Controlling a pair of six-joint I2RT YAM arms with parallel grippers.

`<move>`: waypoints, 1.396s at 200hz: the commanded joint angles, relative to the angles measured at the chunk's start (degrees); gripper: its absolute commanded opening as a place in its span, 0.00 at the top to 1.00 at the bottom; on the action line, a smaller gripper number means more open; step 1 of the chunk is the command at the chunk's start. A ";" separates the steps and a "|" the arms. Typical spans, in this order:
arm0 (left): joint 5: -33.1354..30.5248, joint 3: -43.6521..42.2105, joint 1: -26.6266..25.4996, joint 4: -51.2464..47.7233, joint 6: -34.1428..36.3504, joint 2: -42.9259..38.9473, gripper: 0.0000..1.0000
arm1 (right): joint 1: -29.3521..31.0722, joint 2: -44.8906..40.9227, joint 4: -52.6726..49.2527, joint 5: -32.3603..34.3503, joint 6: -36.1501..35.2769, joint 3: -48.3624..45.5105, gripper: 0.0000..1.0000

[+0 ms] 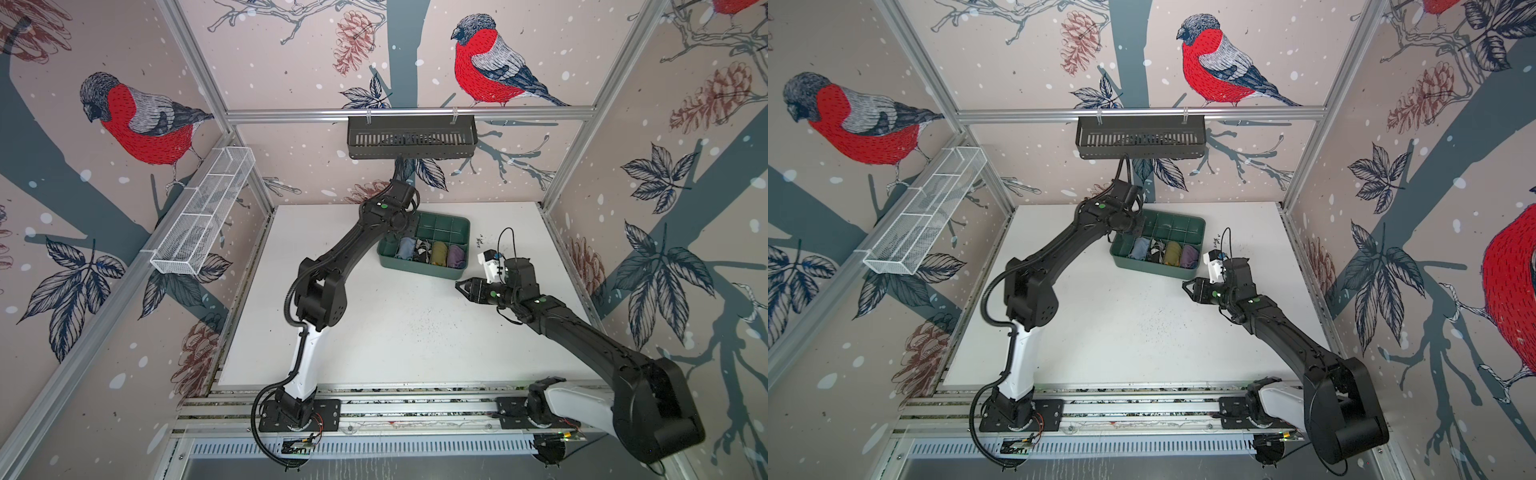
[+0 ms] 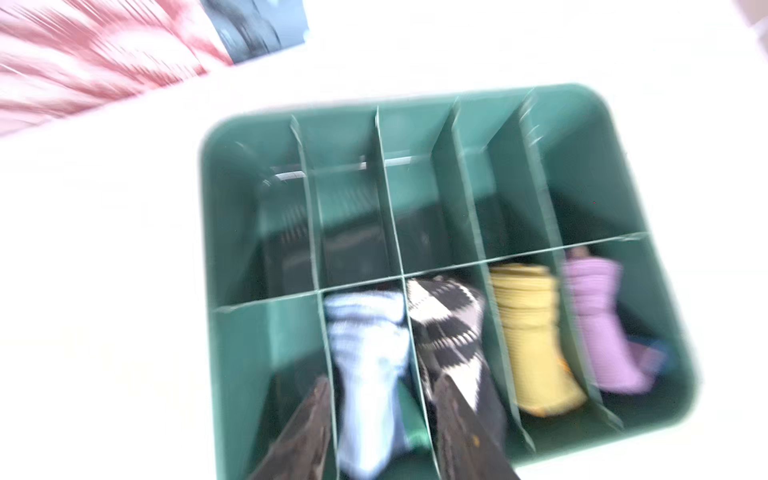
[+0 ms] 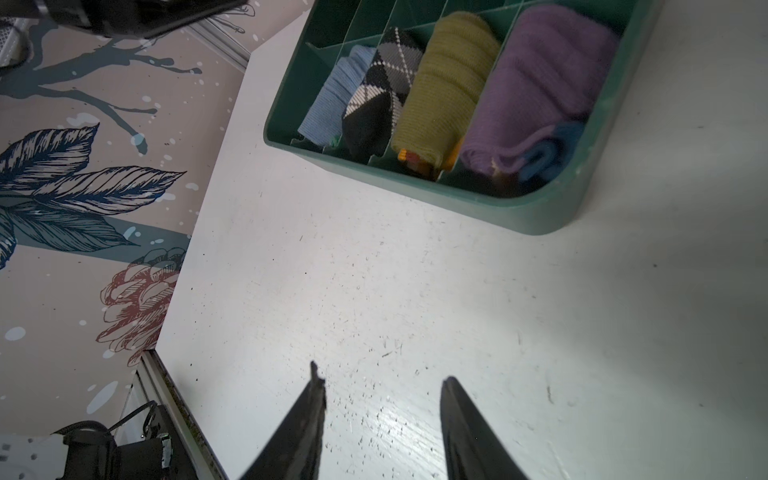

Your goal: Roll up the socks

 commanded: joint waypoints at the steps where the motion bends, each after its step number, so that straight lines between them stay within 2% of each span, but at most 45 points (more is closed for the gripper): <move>1: -3.90 -11.21 0.18 13.77 -1.17 -10.43 0.62 | -0.36 -1.56 -1.38 4.51 -0.61 1.43 0.53; 24: -7.82 -33.18 0.33 32.54 -0.77 -26.81 0.61 | -1.14 -4.12 -2.70 9.39 -1.08 3.05 0.53; 30: -8.80 -38.88 0.41 37.81 0.01 -30.89 0.58 | -1.37 -4.85 -3.11 10.60 -1.34 3.49 0.53; 46: -11.02 -48.68 1.60 43.78 0.82 -40.12 0.51 | -2.41 -6.51 -4.23 12.92 -2.00 4.65 0.52; 92: -6.88 -61.30 9.96 42.69 1.40 -53.97 0.40 | -8.82 -10.62 -6.78 17.62 -3.39 6.08 0.50; 111: -8.12 -67.29 12.22 45.18 2.06 -58.57 0.17 | -13.00 -12.63 -6.79 18.49 -3.80 5.29 0.49; 117: -8.88 -69.23 13.09 46.38 2.17 -59.89 0.04 | -14.43 -13.36 -6.57 18.65 -3.90 4.88 0.49; 141: -14.69 -75.81 16.57 50.26 1.40 -63.57 0.03 | -19.98 -15.73 -5.41 19.62 -3.44 2.87 0.47; 168: -22.75 -85.69 19.65 61.43 1.59 -64.63 0.04 | -24.05 -18.25 -1.96 20.84 -1.43 -0.56 0.41; 191: -21.76 -97.39 21.24 78.67 5.12 -63.28 0.04 | -24.51 -19.27 0.37 22.38 -0.66 -2.92 0.40; 212: -23.59 -105.82 21.60 94.28 6.60 -59.45 0.04 | -24.49 -18.96 1.37 24.13 -1.09 -3.88 0.38; 226: -25.49 -107.95 21.98 99.74 7.56 -55.57 0.04 | -24.50 -18.39 1.74 25.08 -1.50 -4.07 0.38; 279: -22.93 -110.76 22.39 125.77 12.90 -35.51 0.04 | -23.97 -16.13 4.60 26.35 -1.97 -4.91 0.30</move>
